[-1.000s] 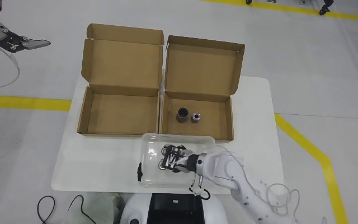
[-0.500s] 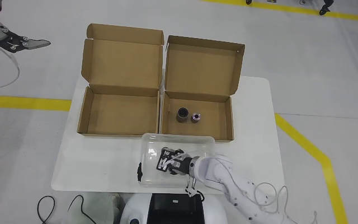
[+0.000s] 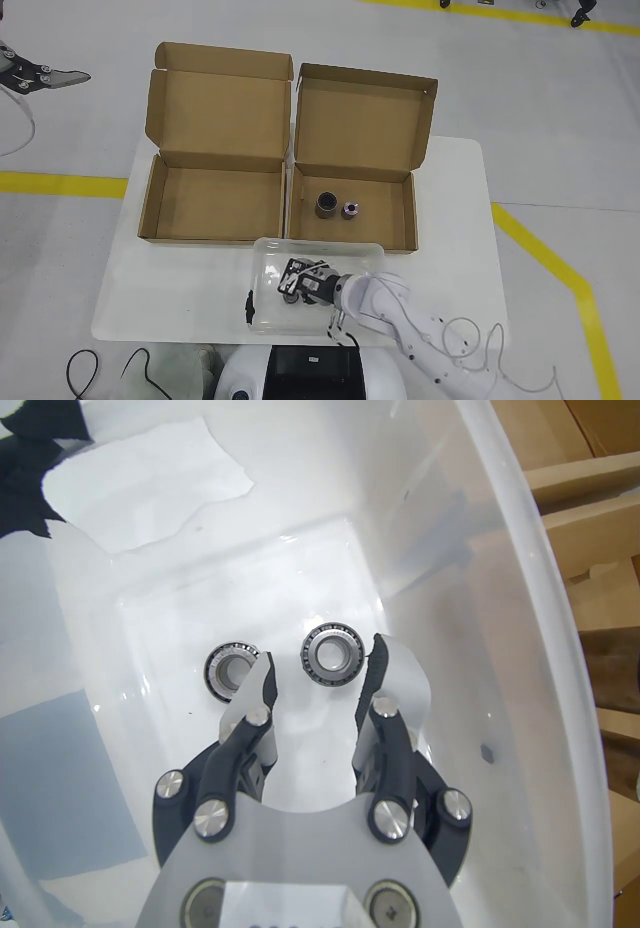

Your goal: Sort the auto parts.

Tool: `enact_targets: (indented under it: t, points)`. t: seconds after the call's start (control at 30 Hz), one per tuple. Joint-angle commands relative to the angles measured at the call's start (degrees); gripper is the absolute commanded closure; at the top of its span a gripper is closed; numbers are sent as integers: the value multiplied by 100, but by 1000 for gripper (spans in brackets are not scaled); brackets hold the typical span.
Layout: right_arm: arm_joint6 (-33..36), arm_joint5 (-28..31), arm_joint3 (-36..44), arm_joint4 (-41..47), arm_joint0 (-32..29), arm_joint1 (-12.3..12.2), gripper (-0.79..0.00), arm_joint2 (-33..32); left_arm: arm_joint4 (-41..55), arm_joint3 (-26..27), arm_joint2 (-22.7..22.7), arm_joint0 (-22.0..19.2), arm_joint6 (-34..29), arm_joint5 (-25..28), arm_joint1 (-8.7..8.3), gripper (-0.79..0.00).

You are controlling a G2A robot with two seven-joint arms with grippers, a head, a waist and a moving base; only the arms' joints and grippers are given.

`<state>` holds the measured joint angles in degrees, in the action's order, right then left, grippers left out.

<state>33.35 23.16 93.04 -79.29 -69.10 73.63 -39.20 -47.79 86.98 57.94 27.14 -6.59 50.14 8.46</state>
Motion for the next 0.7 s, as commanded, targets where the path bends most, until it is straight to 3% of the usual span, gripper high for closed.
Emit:
enact_targets:
  t: [0.0, 0.13, 0.67]
  points:
    - [-37, -7, -54, 13, 22, 13, -348, 10, 0, 0, 0, 0, 0, 0, 0, -785]
    - [-89, 15, -170, 37, 91, 47, -385, 48, 0, 0, 0, 0, 0, 0, 0, -785]
    - [-239, -4, -551, 60, 325, 180, -360, 170, 0, 0, 0, 0, 0, 0, 0, -785]
